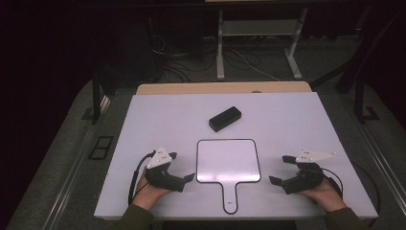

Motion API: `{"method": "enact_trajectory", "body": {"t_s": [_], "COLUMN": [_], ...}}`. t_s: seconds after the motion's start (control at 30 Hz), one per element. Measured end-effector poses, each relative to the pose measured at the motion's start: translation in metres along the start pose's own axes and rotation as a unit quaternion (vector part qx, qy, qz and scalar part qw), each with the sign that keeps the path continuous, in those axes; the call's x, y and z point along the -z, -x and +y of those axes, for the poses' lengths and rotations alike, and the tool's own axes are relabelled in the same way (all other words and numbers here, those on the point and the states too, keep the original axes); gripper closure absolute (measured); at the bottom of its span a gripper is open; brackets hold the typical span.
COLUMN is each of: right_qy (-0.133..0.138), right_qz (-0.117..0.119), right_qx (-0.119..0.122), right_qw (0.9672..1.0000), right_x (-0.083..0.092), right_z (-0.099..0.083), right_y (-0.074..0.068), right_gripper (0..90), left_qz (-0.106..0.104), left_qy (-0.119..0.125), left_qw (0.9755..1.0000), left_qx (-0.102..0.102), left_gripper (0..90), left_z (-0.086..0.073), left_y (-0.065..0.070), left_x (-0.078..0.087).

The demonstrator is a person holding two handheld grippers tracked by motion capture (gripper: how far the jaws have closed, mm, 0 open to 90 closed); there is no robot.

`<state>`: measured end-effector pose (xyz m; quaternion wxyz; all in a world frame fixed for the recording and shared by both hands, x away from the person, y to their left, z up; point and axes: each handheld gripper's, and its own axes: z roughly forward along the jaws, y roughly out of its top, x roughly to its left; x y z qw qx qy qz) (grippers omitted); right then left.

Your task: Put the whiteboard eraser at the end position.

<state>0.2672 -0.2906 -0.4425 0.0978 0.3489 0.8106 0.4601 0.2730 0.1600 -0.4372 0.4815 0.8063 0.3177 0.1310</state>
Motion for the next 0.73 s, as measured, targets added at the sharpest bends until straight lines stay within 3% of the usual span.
{"method": "enact_trajectory", "body": {"t_s": [0.3,0.73], "right_qy": [-0.003,-0.004], "right_qz": [-0.003,-0.005], "right_qx": [0.001,0.001], "right_qw": [1.0000,1.0000], "right_x": [-0.0003,-0.0005], "right_z": [-0.0003,-0.0005], "right_y": [-0.0005,-0.0005], "right_gripper": [0.8,0.8], "left_qz": [0.001,-0.002], "left_qy": [-0.010,-0.017], "left_qw": [1.0000,0.9999], "left_qx": [0.001,0.002], "left_gripper": [0.0,0.0], "left_z": [-0.0074,-0.0081], "left_y": [0.0018,0.0011], "left_x": [0.0110,0.0093]}}
